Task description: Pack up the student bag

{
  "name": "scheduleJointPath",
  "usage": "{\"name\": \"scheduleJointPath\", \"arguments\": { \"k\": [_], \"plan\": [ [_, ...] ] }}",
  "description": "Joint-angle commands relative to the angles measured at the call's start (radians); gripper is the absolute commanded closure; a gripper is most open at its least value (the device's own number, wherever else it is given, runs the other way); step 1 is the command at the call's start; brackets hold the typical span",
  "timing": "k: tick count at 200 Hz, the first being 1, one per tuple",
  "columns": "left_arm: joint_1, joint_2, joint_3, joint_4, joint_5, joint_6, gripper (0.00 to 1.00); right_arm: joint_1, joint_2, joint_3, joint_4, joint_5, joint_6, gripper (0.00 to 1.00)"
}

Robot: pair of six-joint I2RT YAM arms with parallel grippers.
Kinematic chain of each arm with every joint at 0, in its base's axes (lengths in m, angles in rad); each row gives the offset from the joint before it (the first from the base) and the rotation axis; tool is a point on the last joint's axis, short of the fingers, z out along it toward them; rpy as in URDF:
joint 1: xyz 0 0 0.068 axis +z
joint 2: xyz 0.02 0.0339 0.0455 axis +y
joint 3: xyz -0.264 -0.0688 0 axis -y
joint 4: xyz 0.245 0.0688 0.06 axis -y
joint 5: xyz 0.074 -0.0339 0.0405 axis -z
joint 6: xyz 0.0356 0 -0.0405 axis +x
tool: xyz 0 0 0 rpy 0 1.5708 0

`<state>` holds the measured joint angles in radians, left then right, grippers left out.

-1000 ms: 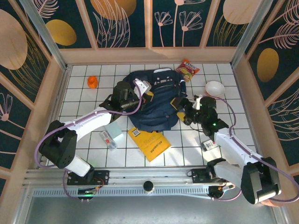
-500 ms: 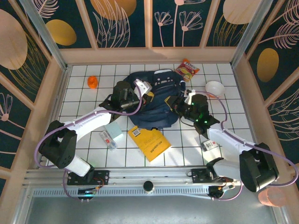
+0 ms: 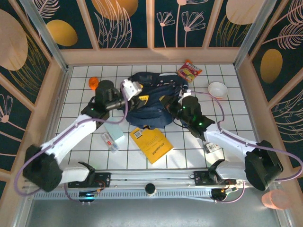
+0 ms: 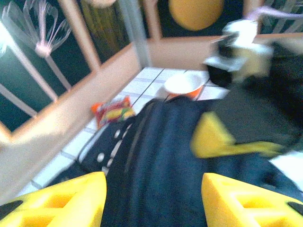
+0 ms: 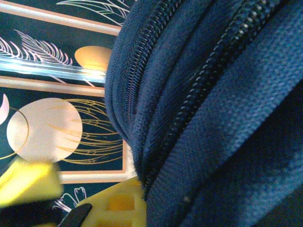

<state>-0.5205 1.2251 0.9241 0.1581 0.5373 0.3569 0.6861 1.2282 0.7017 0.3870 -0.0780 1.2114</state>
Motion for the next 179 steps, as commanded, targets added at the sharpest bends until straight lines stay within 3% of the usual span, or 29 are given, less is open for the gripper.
{"name": "scheduleJointPath", "arguments": {
  "k": [1,29,65,97,121,179],
  "plan": [
    [-0.036,-0.094,-0.105,-0.095,0.161,0.262,0.45,0.021,0.016,0.080,0.050,0.081,-0.016,0.93],
    [-0.110,-0.131,-0.175,-0.092,0.088,0.397,0.43,0.027,0.037,0.092,0.051,0.078,-0.016,0.93],
    [-0.137,-0.063,-0.168,0.018,-0.035,0.365,0.43,0.037,0.043,0.100,0.046,0.083,-0.016,0.93],
    [-0.145,-0.010,-0.154,0.082,-0.004,0.352,0.43,0.040,0.045,0.102,0.043,0.083,-0.016,0.93],
    [-0.152,0.008,-0.149,0.099,0.033,0.344,0.54,0.039,0.051,0.105,0.043,0.079,-0.015,0.93],
    [-0.160,0.028,-0.159,0.195,0.019,0.283,0.54,0.042,0.063,0.106,0.055,0.070,-0.004,0.93]
  ]
}}
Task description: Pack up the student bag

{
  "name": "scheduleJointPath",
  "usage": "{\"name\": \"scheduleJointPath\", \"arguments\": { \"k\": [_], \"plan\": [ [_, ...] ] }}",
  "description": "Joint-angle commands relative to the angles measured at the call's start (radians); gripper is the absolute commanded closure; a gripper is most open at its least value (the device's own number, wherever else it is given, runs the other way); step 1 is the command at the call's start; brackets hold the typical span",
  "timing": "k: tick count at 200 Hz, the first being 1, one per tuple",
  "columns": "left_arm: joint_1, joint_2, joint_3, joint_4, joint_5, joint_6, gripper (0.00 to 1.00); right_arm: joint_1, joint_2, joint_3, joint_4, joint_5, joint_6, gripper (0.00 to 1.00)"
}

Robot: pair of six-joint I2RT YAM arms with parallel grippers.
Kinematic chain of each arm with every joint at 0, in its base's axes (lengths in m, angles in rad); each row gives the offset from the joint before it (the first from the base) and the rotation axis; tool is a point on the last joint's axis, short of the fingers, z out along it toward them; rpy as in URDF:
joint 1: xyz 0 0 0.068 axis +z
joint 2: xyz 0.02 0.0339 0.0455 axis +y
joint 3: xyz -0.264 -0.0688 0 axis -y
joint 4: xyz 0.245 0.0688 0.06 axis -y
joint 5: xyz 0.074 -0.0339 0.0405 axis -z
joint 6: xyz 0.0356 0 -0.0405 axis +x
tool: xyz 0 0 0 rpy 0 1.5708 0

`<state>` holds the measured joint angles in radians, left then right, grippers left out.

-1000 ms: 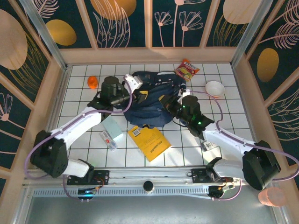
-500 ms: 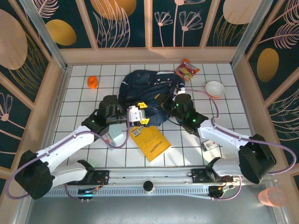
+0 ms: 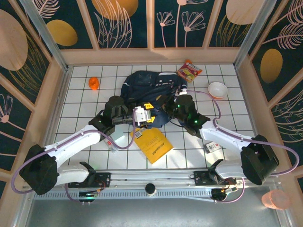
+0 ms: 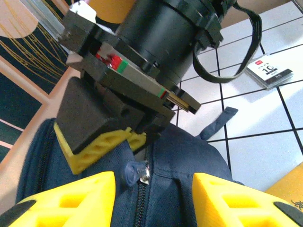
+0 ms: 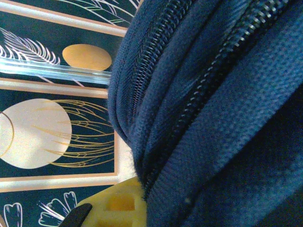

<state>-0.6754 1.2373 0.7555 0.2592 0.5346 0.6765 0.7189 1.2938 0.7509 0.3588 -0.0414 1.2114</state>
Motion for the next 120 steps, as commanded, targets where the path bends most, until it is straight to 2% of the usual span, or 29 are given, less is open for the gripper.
{"name": "scheduleJointPath", "arguments": {
  "k": [1,19,62,74,96,112,120],
  "plan": [
    [-0.005,0.016,0.010,0.095,0.022,-0.037,0.54,0.009,-0.002,0.057,0.084,0.034,-0.004,0.93],
    [-0.007,0.035,0.026,0.093,0.025,-0.048,0.61,0.008,-0.002,0.056,0.086,0.037,-0.002,0.93],
    [-0.013,0.078,0.053,0.048,0.056,-0.027,0.65,0.010,-0.004,0.052,0.088,0.038,0.004,0.93],
    [-0.014,0.086,0.060,0.040,0.073,-0.028,0.72,0.008,-0.006,0.051,0.088,0.039,0.005,0.93],
    [-0.015,0.089,0.076,0.011,0.126,-0.028,0.92,0.009,-0.014,0.047,0.084,0.047,0.008,0.87],
    [-0.016,0.083,0.076,-0.010,0.168,-0.028,1.00,0.005,-0.023,0.034,0.086,0.054,0.016,0.79],
    [-0.015,0.076,0.074,-0.021,0.183,-0.025,1.00,0.001,-0.029,0.025,0.092,0.051,0.022,0.75]
  ]
}}
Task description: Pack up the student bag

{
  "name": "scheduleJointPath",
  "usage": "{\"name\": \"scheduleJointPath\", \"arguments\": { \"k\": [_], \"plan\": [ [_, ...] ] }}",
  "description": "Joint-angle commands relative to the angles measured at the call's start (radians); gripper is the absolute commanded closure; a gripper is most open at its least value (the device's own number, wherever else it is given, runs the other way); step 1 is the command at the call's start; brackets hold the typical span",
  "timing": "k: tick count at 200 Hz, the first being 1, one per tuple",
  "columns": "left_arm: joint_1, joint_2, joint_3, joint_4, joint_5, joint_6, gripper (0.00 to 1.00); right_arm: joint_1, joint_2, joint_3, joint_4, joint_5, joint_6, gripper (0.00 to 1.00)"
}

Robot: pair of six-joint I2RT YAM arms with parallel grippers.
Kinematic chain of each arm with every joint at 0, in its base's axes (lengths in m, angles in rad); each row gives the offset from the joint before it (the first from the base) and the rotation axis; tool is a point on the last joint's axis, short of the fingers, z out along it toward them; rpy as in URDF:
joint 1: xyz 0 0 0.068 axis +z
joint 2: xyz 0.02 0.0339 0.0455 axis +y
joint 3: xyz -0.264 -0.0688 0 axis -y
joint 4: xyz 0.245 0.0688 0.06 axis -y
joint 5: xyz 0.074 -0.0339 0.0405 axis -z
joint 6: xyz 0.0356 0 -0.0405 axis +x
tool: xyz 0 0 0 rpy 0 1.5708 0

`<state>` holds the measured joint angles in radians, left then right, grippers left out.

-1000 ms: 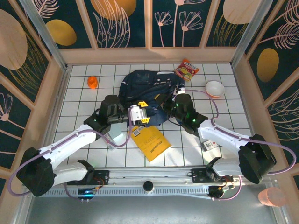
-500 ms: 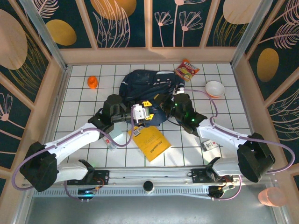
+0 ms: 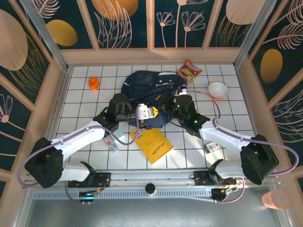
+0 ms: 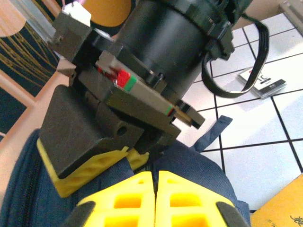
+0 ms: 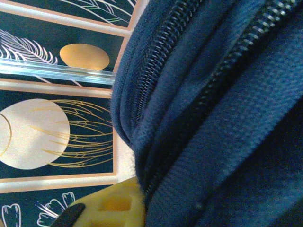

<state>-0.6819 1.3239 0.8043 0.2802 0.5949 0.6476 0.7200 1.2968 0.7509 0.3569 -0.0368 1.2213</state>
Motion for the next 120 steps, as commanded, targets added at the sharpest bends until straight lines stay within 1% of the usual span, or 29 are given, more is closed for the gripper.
{"name": "scheduleJointPath", "arguments": {
  "k": [1,16,41,62,78,91,103,120],
  "plan": [
    [-0.009,-0.012,0.026,-0.045,0.125,0.004,1.00,-0.001,-0.032,0.024,0.095,0.046,0.012,0.75],
    [-0.009,-0.024,0.021,-0.066,0.142,0.009,1.00,-0.012,-0.040,0.009,0.106,0.036,0.023,0.71],
    [-0.009,-0.044,0.014,-0.104,0.159,0.032,1.00,-0.037,-0.054,-0.018,0.125,0.008,0.034,0.71],
    [-0.009,-0.072,0.004,-0.124,0.149,0.058,1.00,-0.067,-0.067,-0.042,0.127,-0.019,0.042,0.71],
    [-0.007,-0.093,-0.005,-0.115,0.115,0.036,1.00,-0.091,-0.078,-0.062,0.135,-0.031,0.046,0.81],
    [-0.008,-0.105,-0.011,-0.109,0.062,-0.002,1.00,-0.105,-0.086,-0.075,0.145,-0.043,0.047,0.89],
    [-0.007,-0.120,-0.035,-0.094,0.015,-0.032,1.00,-0.114,-0.095,-0.082,0.158,-0.050,0.047,0.94],
    [-0.008,-0.150,-0.088,-0.038,-0.069,-0.096,1.00,-0.131,-0.111,-0.087,0.160,-0.066,0.042,0.98]
  ]
}}
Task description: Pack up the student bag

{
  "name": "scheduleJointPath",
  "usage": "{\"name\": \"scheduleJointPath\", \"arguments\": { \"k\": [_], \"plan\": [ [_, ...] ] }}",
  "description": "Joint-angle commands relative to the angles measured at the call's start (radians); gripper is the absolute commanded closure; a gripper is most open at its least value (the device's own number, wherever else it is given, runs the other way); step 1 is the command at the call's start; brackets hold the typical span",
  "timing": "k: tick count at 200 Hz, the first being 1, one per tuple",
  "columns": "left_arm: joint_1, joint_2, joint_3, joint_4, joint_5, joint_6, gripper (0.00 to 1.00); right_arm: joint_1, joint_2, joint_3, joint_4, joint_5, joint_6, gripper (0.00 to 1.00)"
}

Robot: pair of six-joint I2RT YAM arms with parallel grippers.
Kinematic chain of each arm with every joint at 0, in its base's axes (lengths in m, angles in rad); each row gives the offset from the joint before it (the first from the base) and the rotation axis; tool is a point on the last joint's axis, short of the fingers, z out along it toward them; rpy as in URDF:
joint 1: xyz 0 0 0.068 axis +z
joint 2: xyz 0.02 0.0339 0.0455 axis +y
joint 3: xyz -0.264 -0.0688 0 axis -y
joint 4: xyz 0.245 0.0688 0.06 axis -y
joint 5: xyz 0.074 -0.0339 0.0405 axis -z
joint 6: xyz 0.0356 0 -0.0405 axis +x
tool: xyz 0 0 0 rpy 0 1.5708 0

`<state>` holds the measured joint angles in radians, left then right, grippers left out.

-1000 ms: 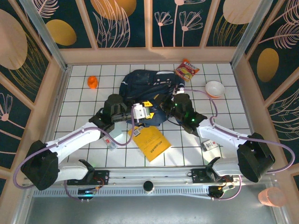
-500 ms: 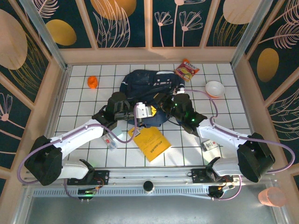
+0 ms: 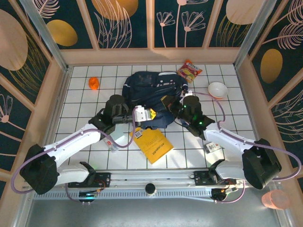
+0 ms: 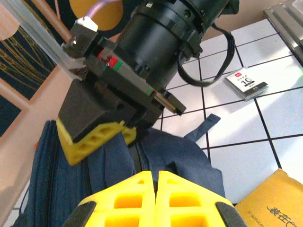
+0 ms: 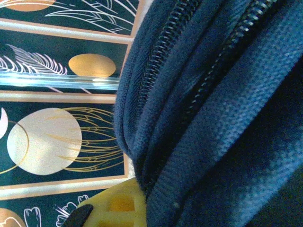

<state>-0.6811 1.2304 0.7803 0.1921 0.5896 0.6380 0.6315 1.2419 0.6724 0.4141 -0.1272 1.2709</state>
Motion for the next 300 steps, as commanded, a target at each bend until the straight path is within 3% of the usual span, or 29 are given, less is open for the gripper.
{"name": "scheduleJointPath", "arguments": {
  "k": [1,62,76,99,120,141,158,181,206,225,240,271,300],
  "plan": [
    [-0.008,-0.059,-0.065,0.053,-0.069,-0.090,1.00,-0.044,-0.057,-0.008,0.102,0.023,-0.008,0.98],
    [0.014,-0.163,-0.194,0.184,-0.378,-0.172,1.00,-0.159,-0.106,0.033,0.035,-0.176,-0.057,1.00],
    [0.044,-0.176,-0.218,0.210,-0.405,-0.196,1.00,-0.171,-0.115,0.043,0.021,-0.203,-0.065,1.00],
    [0.072,-0.184,-0.233,0.206,-0.285,-0.241,0.94,-0.167,-0.111,0.070,0.006,-0.223,-0.075,1.00],
    [0.071,-0.157,-0.203,0.122,-0.112,-0.268,0.77,-0.159,-0.093,0.092,0.008,-0.232,-0.081,1.00],
    [0.072,-0.138,-0.139,-0.023,-0.058,-0.303,0.60,-0.153,-0.083,0.107,-0.009,-0.228,-0.097,1.00],
    [0.072,-0.157,-0.105,-0.092,-0.103,-0.417,0.49,-0.150,-0.078,0.114,-0.027,-0.227,-0.108,1.00],
    [0.072,-0.183,-0.059,-0.173,-0.144,-0.626,0.42,-0.148,-0.078,0.125,-0.049,-0.224,-0.121,1.00],
    [0.072,-0.172,-0.017,-0.240,-0.250,-0.966,0.41,-0.138,-0.073,0.144,-0.072,-0.226,-0.141,1.00],
    [0.072,-0.128,0.017,-0.316,-0.175,-1.067,0.39,-0.132,-0.066,0.157,-0.078,-0.233,-0.152,1.00],
    [0.072,-0.097,0.034,-0.375,-0.120,-1.046,0.38,-0.128,-0.059,0.166,-0.081,-0.242,-0.161,1.00],
    [0.066,-0.066,0.054,-0.461,-0.133,-0.879,0.41,-0.121,-0.054,0.180,-0.089,-0.249,-0.171,1.00],
    [0.014,-0.026,0.097,-0.531,-0.278,-0.709,0.40,-0.114,-0.056,0.182,-0.082,-0.238,-0.169,1.00]
  ]
}}
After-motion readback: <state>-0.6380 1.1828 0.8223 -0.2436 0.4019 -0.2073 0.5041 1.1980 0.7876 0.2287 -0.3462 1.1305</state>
